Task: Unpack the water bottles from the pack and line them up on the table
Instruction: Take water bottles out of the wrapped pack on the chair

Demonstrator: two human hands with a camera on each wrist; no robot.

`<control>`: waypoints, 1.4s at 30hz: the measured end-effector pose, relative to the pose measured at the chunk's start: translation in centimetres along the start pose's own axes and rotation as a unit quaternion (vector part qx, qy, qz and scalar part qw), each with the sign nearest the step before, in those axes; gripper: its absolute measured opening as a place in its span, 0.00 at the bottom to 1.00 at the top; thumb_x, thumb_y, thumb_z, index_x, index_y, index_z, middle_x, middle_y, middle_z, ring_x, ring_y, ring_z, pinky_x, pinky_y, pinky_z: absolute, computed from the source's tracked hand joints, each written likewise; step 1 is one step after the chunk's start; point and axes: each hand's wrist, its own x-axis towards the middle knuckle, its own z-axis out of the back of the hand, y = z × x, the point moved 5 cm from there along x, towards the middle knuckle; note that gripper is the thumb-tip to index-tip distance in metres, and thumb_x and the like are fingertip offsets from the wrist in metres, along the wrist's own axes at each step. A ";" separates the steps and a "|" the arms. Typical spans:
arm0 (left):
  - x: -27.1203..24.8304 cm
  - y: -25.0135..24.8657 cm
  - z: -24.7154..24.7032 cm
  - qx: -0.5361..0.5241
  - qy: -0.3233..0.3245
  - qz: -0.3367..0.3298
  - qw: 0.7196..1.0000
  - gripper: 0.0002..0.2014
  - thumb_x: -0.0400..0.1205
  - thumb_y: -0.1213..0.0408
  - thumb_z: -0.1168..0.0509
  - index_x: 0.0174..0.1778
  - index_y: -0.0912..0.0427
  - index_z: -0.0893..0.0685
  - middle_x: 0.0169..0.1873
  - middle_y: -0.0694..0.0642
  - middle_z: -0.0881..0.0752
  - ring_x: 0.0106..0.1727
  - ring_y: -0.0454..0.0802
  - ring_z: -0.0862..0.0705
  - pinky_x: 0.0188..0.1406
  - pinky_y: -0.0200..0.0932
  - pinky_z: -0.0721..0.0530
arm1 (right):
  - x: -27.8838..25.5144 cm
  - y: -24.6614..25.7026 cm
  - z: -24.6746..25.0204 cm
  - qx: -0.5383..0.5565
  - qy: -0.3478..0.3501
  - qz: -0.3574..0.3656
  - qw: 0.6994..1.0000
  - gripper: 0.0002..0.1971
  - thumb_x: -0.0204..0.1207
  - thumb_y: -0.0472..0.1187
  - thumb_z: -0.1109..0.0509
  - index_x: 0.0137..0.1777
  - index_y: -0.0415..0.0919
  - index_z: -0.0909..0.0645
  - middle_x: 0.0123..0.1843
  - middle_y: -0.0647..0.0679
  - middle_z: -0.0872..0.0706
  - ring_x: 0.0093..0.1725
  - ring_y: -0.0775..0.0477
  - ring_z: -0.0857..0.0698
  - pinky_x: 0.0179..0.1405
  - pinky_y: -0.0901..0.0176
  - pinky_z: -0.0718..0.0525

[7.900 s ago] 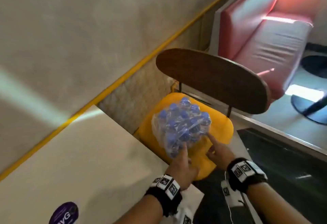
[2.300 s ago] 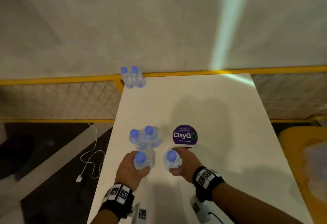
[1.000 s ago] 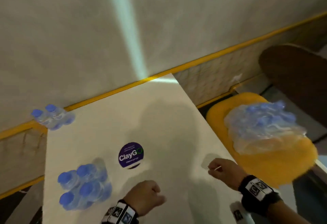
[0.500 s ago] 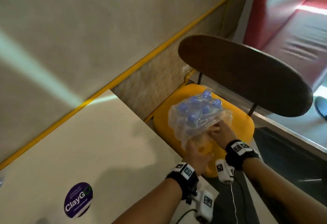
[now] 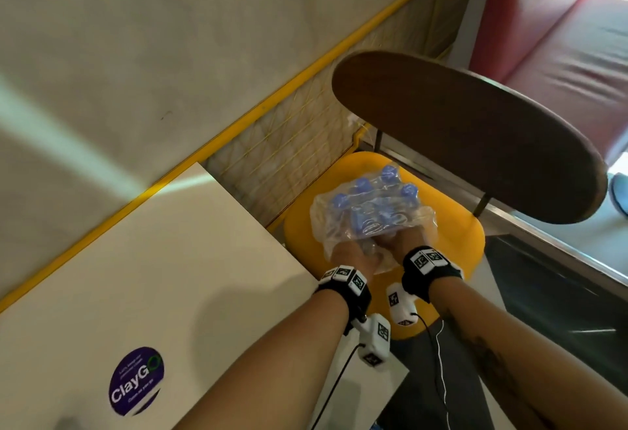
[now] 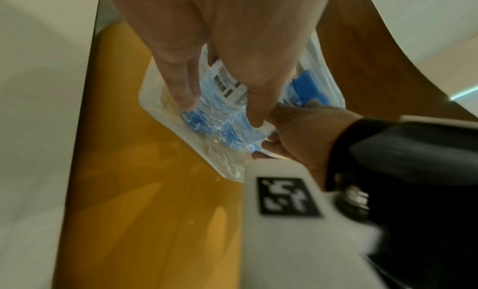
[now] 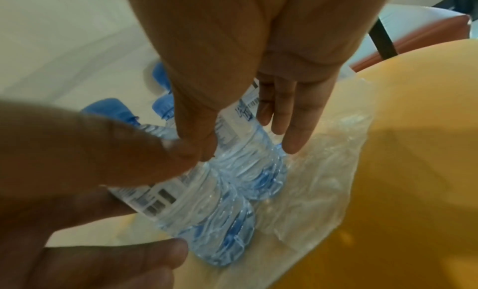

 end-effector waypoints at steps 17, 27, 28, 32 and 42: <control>-10.5 6.3 6.1 0.060 0.082 -0.136 0.985 0.19 0.65 0.53 0.17 0.48 0.52 0.15 0.44 0.53 0.12 0.43 0.50 0.15 0.41 0.42 0.15 | -15.9 -0.2 -1.3 0.180 0.016 0.031 0.983 0.33 0.51 0.53 0.15 0.56 0.63 0.27 0.43 0.55 0.13 0.42 0.47 0.13 0.41 0.46 0.14; -26.2 30.3 23.0 0.030 -0.135 0.069 0.988 0.43 0.58 0.37 0.24 0.70 0.50 0.18 0.61 0.48 0.19 0.63 0.48 0.18 0.69 0.46 0.20 | -23.8 20.7 -12.5 0.002 0.247 0.268 0.931 0.37 0.51 0.66 0.21 0.61 0.66 0.31 0.57 0.67 0.18 0.55 0.59 0.17 0.61 0.57 0.18; -28.3 32.1 24.2 0.022 -0.161 0.082 0.983 0.43 0.57 0.38 0.25 0.70 0.51 0.17 0.59 0.47 0.19 0.61 0.46 0.18 0.68 0.44 0.21 | -24.7 23.0 -14.0 -0.006 0.265 0.295 0.918 0.36 0.52 0.66 0.22 0.61 0.65 0.31 0.57 0.66 0.18 0.55 0.57 0.17 0.61 0.57 0.19; -34.3 38.1 27.2 0.015 -0.238 0.140 0.961 0.26 0.60 0.43 0.24 0.54 0.44 0.15 0.47 0.43 0.17 0.50 0.43 0.17 0.55 0.41 0.21 | -27.7 32.1 -20.1 -0.012 0.300 0.354 0.886 0.28 0.55 0.63 0.23 0.53 0.60 0.29 0.50 0.63 0.16 0.48 0.56 0.16 0.54 0.54 0.16; -31.5 34.8 37.7 0.248 -0.215 0.159 0.931 0.16 0.71 0.44 0.30 0.50 0.47 0.17 0.44 0.49 0.12 0.50 0.56 0.13 0.45 0.47 0.24 | -27.8 41.8 -28.0 -0.050 0.257 0.362 0.895 0.36 0.52 0.57 0.25 0.63 0.53 0.30 0.54 0.53 0.15 0.50 0.43 0.14 0.47 0.55 0.19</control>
